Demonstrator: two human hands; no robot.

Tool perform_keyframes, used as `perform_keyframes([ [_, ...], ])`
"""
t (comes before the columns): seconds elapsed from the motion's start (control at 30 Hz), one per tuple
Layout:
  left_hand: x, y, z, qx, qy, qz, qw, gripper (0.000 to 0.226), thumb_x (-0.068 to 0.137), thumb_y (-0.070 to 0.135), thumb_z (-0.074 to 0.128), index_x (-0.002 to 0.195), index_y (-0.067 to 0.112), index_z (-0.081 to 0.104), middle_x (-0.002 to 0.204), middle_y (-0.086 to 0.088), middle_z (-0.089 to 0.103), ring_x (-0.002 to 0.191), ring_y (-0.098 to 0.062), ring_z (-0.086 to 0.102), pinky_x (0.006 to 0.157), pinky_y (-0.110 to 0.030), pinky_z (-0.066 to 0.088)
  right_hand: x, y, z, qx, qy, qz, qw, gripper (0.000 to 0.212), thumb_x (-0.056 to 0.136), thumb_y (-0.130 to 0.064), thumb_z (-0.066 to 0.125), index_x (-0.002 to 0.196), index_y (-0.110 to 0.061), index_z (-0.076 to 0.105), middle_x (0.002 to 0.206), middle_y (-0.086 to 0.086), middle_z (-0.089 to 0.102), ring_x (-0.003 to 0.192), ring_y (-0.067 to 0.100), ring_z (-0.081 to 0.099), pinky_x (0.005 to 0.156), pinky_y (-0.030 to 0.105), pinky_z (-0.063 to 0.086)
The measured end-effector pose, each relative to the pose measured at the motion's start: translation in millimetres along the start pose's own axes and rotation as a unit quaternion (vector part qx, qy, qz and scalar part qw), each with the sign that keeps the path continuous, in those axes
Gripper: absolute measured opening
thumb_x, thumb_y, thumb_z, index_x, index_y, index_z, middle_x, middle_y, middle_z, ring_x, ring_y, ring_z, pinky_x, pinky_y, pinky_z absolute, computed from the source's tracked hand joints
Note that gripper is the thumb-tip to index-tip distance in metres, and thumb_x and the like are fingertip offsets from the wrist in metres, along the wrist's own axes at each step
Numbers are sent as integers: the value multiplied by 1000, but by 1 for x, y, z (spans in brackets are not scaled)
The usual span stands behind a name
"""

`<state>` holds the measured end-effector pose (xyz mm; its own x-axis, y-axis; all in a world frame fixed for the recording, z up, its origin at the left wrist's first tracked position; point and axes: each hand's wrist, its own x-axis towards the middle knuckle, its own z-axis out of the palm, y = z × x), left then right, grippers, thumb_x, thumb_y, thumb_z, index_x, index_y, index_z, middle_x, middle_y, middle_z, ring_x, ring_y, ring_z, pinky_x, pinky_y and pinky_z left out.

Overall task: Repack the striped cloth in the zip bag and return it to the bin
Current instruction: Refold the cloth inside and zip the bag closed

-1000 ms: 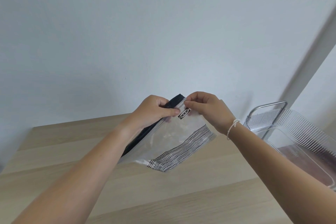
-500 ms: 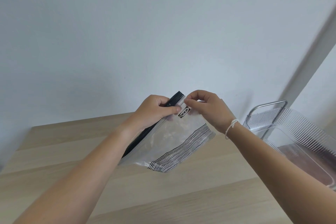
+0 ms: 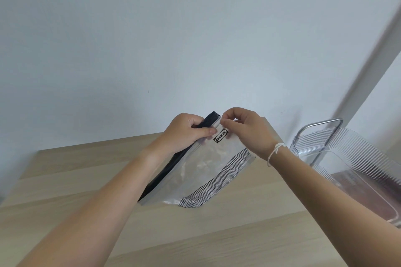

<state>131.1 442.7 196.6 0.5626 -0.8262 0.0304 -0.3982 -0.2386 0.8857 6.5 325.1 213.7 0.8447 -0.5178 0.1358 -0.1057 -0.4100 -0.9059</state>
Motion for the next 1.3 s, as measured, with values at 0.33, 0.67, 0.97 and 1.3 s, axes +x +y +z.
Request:
perform_keyframes([
  [0.33, -4, -17, -12, -27, -3, -42, 999, 20, 72, 29, 74, 67, 10, 68, 54, 4, 65, 55, -9, 56, 63, -21, 46, 7, 15, -3, 81, -7, 7, 997, 4, 85, -12, 59, 82, -9, 60, 80, 3, 57, 52, 13, 58, 49, 5, 39],
  [0.67, -4, -10, -10, -26, -16, -25, 999, 19, 76, 22, 71, 65, 9, 64, 52, 5, 63, 53, -8, 56, 58, -12, 44, 12, 12, -2, 59, -14, -11, 998, 10, 83, -13, 62, 76, -7, 61, 72, 3, 61, 46, 2, 53, 54, 5, 41],
  [0.97, -5, -6, -7, -8, -1, -25, 1000, 19, 75, 23, 73, 57, 22, 66, 55, 1, 64, 55, -10, 55, 57, -14, 43, 15, 21, -3, 56, -21, -11, 998, 8, 83, -16, 63, 76, -11, 64, 68, -4, 61, 46, 0, 53, 56, 6, 44],
  [1.3, -5, -6, -8, -7, -5, -17, 1000, 18, 75, 23, 72, 60, 15, 67, 58, -3, 64, 56, -11, 54, 63, -22, 42, 16, 21, -3, 44, -8, -11, 999, 9, 83, -17, 63, 80, -8, 64, 71, -2, 62, 44, -3, 53, 54, 5, 42],
])
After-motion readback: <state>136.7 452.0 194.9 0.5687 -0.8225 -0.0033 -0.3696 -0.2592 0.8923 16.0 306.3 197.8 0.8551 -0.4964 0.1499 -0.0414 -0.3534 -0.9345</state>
